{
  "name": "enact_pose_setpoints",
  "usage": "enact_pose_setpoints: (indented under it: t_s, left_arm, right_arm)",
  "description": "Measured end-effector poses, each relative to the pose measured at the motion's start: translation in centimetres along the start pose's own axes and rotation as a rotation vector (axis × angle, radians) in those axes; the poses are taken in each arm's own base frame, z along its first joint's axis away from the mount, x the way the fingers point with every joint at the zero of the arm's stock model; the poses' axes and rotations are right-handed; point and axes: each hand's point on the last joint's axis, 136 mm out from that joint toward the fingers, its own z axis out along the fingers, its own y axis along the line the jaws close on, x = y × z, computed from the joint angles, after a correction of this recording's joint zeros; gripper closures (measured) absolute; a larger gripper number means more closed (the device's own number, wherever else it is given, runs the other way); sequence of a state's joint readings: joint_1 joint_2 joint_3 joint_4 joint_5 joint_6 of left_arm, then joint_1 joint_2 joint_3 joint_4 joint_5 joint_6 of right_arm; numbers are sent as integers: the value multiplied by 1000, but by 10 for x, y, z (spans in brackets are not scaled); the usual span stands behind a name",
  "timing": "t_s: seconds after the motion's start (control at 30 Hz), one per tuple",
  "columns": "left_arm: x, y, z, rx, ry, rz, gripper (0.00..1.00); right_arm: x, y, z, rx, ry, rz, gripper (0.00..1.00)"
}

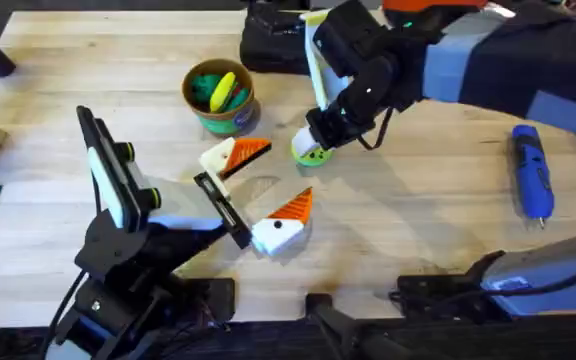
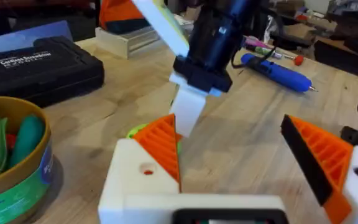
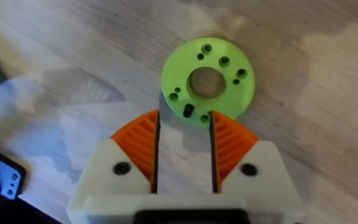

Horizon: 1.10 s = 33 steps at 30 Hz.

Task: Pick up the gripper from the table and insert it into the empty holder that is missing its gripper. Then pick up a screw, insert it into the mounting hole, and use the screwdriver to tighten it. Finally, clean up the table by picking up the vegetable and placing it into the bucket.

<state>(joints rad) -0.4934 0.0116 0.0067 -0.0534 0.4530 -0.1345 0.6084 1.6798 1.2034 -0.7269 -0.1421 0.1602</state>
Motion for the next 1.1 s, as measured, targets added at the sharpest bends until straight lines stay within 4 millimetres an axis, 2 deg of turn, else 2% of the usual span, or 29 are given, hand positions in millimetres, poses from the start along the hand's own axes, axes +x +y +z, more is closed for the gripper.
enact_pose_setpoints:
  t_s: [0.1,0.13,0.27,0.4,0.53,0.67,0.8,0.87,0.9,1.1]
  left_arm:
    - [0,0,0,0,0,0,15]
    - [0,0,0,0,0,0,16]
    - [0,0,0,0,0,0,16]
    - [0,0,0,0,0,0,15]
    - [0,0,0,0,0,0,15]
    - [0,0,0,0,0,0,15]
    - [0,0,0,0,0,0,16]
    - [0,0,0,0,0,0,16]
    - [0,0,0,0,0,0,15]
    - [0,0,0,0,0,0,15]
  right_arm:
    - [5,3,8,1,30,-10,594]
    - [7,3,14,3,47,-14,619]
    - [8,2,17,5,57,-12,738]
    - [10,1,22,7,69,-10,761]
    - [11,-1,25,16,77,-11,934]
    - [9,-1,26,15,73,-12,989]
    - [9,-1,27,14,72,-12,989]
    - [8,0,27,10,69,-11,770]
    - [7,0,27,8,65,-14,731]
    - [5,1,27,5,56,-18,723]
